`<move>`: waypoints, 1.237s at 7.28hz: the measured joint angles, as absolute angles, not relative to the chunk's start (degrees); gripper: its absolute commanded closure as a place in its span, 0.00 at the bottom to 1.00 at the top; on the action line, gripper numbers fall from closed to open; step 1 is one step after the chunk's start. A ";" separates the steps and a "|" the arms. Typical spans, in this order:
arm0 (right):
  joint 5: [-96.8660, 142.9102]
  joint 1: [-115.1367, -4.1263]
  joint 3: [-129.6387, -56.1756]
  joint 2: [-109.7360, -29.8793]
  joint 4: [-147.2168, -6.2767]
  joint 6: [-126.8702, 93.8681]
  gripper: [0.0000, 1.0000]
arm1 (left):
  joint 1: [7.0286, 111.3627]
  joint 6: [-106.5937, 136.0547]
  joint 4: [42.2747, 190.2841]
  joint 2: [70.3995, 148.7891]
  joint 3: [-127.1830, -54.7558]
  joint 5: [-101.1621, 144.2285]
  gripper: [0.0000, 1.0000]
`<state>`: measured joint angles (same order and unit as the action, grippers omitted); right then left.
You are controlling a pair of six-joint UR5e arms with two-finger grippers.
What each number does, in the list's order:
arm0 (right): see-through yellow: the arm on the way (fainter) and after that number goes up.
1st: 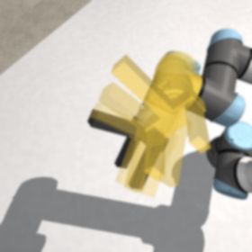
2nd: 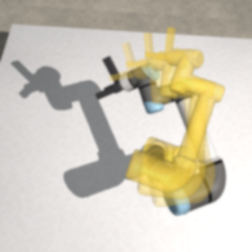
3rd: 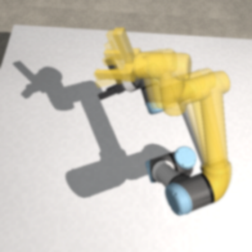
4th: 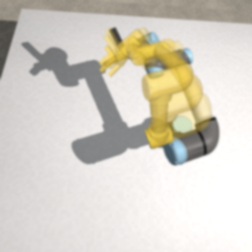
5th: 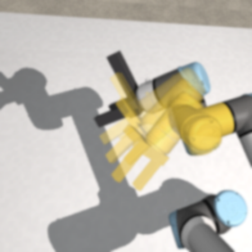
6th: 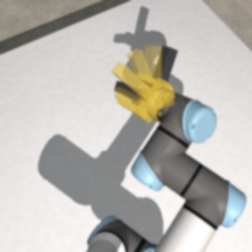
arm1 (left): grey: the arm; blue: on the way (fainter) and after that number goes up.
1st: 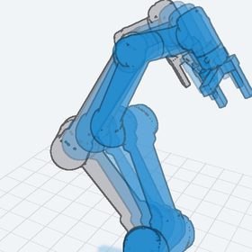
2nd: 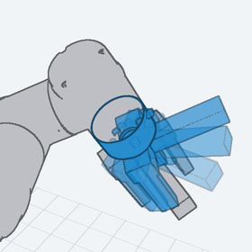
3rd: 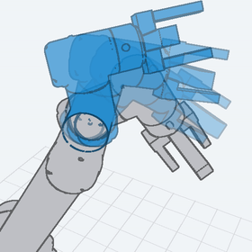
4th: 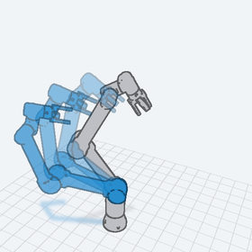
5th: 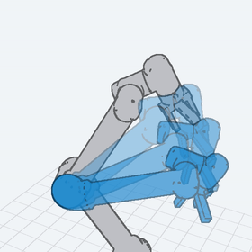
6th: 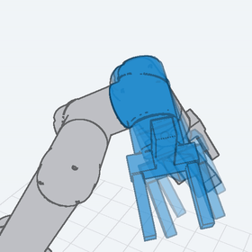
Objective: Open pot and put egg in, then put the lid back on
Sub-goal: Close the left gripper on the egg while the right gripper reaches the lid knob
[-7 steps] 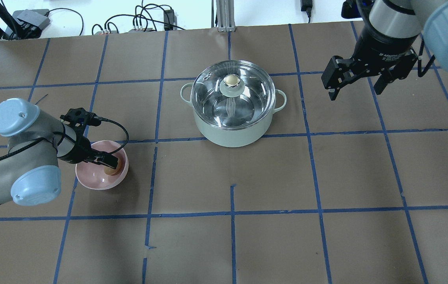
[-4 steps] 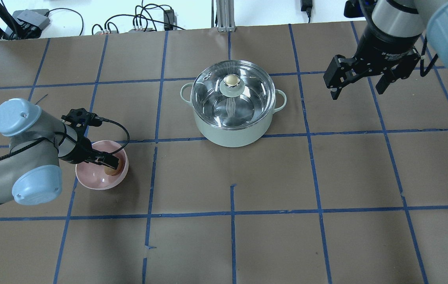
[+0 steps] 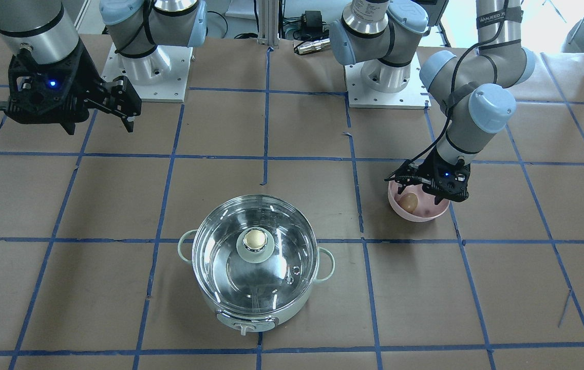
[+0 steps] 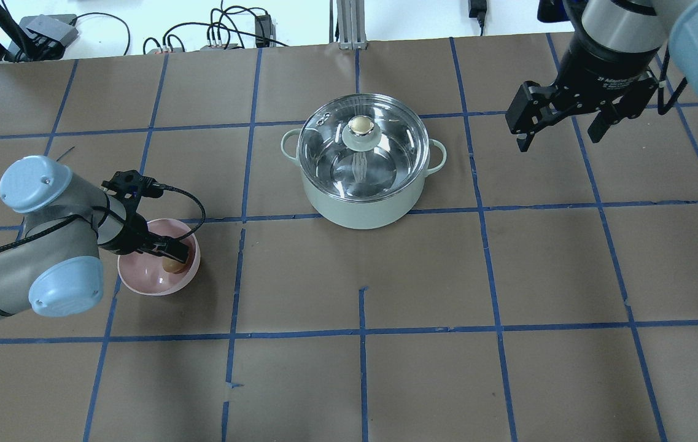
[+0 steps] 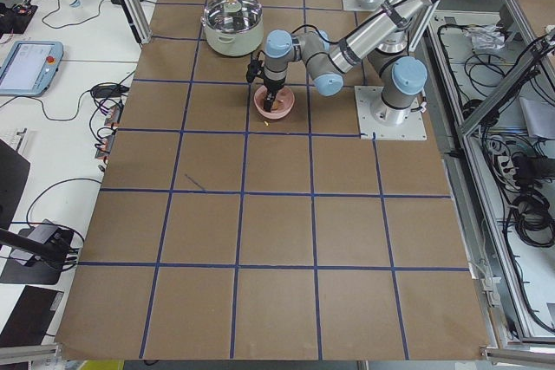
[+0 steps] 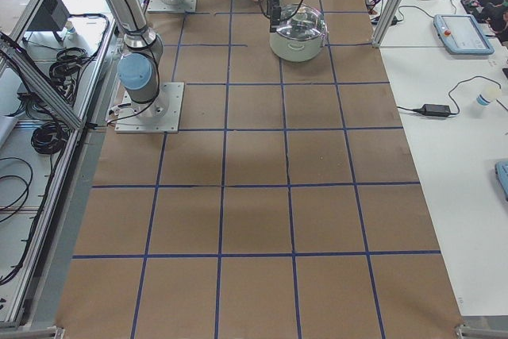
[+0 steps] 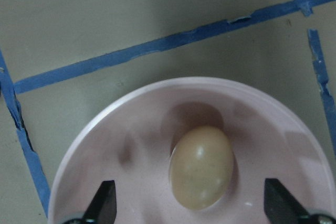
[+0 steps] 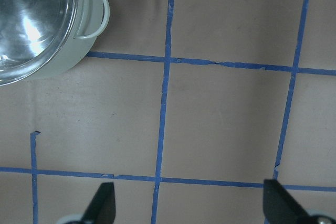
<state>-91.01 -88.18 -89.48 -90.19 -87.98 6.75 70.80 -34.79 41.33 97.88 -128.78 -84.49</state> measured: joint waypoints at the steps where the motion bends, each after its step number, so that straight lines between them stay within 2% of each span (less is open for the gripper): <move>1: -90.88 -88.46 -89.28 -90.23 -88.19 6.00 0.00 | 71.26 -34.69 40.75 98.59 -128.80 -84.48 0.02; 4: -86.49 -91.40 -86.51 -88.58 -91.68 0.90 0.00 | 71.86 -34.63 40.33 99.60 -128.62 -84.41 0.07; 6: -86.07 -99.45 -79.86 -81.36 -94.86 -6.58 0.00 | 71.89 -34.57 40.24 99.86 -128.59 -84.25 0.07; 9: -86.35 -106.58 -77.23 -72.45 -104.17 -16.11 0.00 | 71.90 -34.70 37.99 101.19 -128.63 -84.20 0.07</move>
<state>-86.35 -106.58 -77.23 -72.45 -104.17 -16.11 71.90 -34.70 37.99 101.19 -128.63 -84.20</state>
